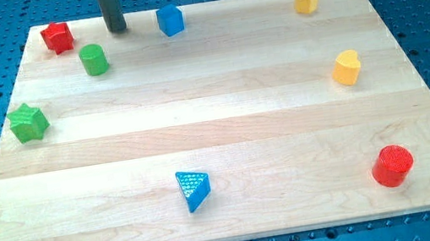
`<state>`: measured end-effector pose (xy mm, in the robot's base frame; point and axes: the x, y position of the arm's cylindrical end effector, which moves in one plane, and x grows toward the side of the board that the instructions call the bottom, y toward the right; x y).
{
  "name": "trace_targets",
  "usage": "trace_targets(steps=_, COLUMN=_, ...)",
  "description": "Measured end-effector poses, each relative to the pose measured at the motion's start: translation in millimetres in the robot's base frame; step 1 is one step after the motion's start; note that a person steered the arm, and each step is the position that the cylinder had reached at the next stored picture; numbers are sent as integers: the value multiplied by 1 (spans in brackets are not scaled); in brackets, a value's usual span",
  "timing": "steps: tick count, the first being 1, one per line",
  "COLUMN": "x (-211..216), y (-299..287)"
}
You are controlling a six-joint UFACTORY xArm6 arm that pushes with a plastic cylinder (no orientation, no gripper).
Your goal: Move the red star into the green star
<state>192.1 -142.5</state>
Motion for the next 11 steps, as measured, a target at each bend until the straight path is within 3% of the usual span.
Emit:
trace_targets(steps=1, x=2, y=-43)
trace_targets(steps=2, x=38, y=-91)
trace_targets(steps=3, x=1, y=-95)
trace_targets(steps=4, x=38, y=-119)
trace_targets(steps=6, x=159, y=-107)
trace_targets(steps=8, x=147, y=1)
trace_targets(steps=9, x=105, y=-30)
trace_targets(steps=11, x=102, y=-53)
